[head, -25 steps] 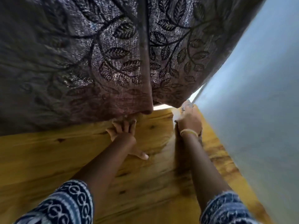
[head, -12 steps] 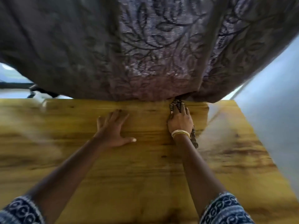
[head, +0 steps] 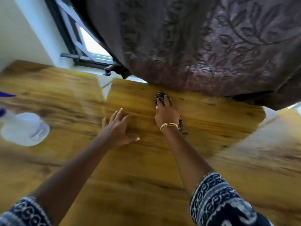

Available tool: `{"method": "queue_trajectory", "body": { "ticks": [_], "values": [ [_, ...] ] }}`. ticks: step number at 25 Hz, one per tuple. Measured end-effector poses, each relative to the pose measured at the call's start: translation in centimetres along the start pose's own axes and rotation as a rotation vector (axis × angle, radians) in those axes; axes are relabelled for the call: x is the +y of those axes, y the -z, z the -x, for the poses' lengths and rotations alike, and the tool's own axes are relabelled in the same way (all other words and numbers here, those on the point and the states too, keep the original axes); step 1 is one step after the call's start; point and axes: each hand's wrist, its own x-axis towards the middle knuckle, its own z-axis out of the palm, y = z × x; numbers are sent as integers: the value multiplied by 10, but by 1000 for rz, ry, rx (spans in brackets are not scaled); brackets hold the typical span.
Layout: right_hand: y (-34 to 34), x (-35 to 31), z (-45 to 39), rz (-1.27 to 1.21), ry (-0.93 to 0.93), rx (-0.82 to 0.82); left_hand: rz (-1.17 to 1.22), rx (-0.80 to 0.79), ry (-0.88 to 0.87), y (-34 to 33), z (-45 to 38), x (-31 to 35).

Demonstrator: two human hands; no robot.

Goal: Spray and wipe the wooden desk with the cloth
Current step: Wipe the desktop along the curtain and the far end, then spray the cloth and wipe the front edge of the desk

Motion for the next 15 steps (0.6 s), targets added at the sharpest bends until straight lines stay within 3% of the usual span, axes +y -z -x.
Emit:
{"method": "queue_trajectory", "body": {
  "ticks": [3, 9, 15],
  "values": [
    [-13, -66, 14, -7, 135, -1, 35, -8, 7, 2, 43, -38],
    [-26, -134, 76, -12, 313, 17, 227, 155, -25, 5, 116, -102],
    [-30, -199, 155, -133, 324, 27, 242, 228, 1, 9, 164, -136]
  ]
}}
